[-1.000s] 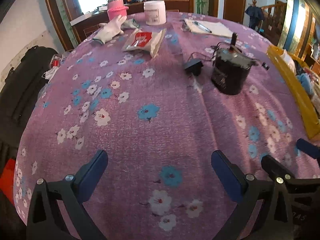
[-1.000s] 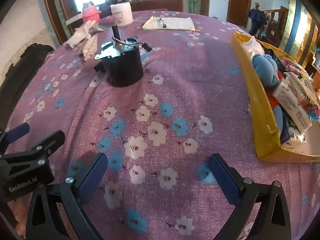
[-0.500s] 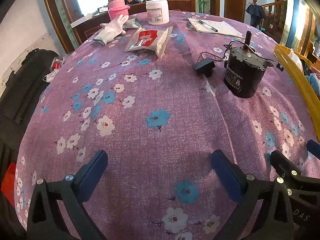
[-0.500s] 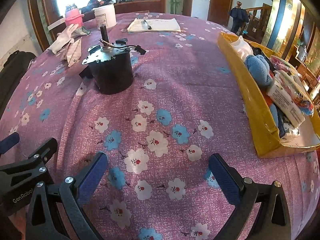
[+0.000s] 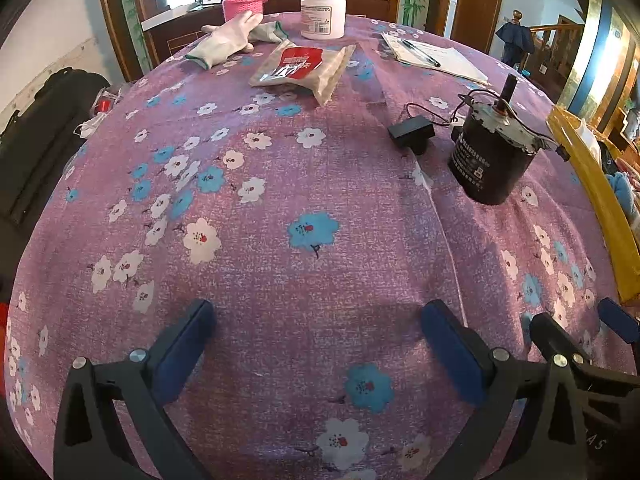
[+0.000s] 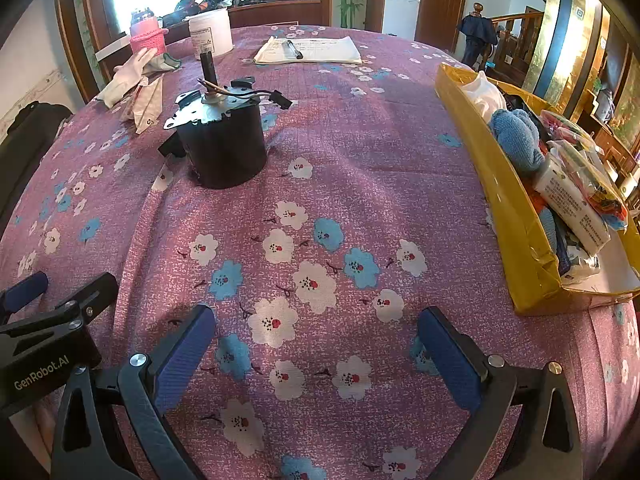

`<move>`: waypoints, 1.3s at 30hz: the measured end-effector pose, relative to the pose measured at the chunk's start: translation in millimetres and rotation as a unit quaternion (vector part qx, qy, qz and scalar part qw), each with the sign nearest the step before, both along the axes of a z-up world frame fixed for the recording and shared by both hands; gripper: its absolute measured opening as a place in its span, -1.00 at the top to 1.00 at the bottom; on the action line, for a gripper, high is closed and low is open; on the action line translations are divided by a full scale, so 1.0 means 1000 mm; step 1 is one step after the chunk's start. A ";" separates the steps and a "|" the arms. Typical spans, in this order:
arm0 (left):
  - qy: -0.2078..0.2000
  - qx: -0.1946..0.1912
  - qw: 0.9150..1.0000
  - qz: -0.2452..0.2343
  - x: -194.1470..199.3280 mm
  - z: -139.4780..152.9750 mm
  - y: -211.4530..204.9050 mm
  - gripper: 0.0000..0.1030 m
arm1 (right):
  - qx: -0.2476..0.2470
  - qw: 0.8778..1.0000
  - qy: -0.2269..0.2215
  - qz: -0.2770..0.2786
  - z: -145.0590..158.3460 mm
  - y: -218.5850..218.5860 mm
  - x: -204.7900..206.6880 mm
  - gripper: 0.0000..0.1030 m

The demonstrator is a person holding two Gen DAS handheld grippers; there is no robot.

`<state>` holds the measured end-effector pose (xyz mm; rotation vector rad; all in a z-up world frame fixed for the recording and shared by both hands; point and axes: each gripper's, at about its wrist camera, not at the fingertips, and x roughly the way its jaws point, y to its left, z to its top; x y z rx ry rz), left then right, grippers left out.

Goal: Organize soft objects

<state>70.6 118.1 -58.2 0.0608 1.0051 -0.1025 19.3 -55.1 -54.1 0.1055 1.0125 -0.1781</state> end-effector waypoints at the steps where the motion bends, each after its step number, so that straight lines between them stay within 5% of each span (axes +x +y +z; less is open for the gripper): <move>1: 0.000 0.000 1.000 0.000 0.000 0.000 0.000 -1.00 | 0.000 1.000 0.000 0.000 0.000 0.000 0.000 -0.99; 39: 0.000 -0.001 1.000 0.000 -0.001 0.000 0.001 -1.00 | -0.001 1.000 0.000 0.001 -0.001 0.001 0.004 -0.99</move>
